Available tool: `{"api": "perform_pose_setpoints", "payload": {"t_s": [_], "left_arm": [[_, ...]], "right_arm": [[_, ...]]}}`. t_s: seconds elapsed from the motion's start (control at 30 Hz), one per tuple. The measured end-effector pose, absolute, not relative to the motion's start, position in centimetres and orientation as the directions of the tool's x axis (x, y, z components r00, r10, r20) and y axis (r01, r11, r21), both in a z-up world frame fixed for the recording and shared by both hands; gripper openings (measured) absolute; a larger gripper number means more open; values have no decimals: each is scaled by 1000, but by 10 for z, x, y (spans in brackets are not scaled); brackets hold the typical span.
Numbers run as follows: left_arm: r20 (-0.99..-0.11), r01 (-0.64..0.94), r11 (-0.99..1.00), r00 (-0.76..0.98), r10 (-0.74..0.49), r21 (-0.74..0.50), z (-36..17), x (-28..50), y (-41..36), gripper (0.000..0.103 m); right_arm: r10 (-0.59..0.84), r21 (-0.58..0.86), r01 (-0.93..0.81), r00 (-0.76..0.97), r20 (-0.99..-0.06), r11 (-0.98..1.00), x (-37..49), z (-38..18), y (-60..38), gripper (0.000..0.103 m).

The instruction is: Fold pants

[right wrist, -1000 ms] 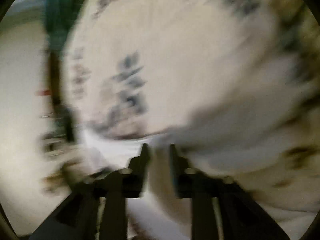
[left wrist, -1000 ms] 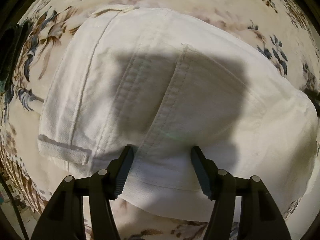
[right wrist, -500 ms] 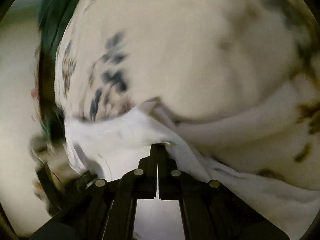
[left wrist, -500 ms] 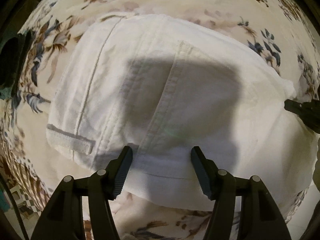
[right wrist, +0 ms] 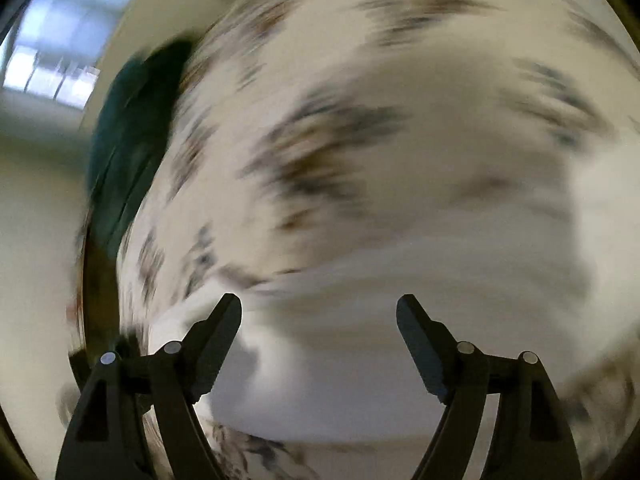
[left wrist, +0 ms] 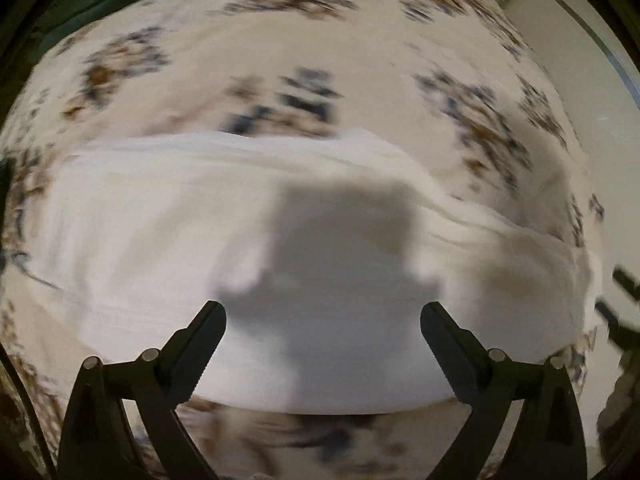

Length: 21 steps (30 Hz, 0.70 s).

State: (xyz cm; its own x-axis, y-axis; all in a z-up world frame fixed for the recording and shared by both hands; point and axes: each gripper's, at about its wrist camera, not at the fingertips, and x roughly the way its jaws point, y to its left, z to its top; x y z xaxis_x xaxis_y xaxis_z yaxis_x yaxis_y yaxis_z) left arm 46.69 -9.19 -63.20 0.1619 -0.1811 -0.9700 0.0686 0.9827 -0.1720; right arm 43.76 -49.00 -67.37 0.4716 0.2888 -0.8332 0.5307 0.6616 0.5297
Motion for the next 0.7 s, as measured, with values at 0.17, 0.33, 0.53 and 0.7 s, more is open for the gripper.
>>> {"api": "perform_pose_setpoints", "payload": {"t_s": [0.17,0.33,0.53,0.7], "left_arm": [[-975,103,979,119,-189,-177,-657,452,-159,100],[-986,133,982,79,-148,-137,-679,443,-205,100],[-991,121,989,101,-93,-80,-682,455,-220,100],[-980,75,997,197,-26,-11,-681,506,-212,100]], "right_arm": [[117,507,778,503,-857,370,308,-710,-623,82],[194,713,695,689,-699,100,280,-783,-699,82],[361,831,546,758,-544,105,345,-829,-686,71],[350,777,592,697,-626,213,384,-835,-679,8]]}}
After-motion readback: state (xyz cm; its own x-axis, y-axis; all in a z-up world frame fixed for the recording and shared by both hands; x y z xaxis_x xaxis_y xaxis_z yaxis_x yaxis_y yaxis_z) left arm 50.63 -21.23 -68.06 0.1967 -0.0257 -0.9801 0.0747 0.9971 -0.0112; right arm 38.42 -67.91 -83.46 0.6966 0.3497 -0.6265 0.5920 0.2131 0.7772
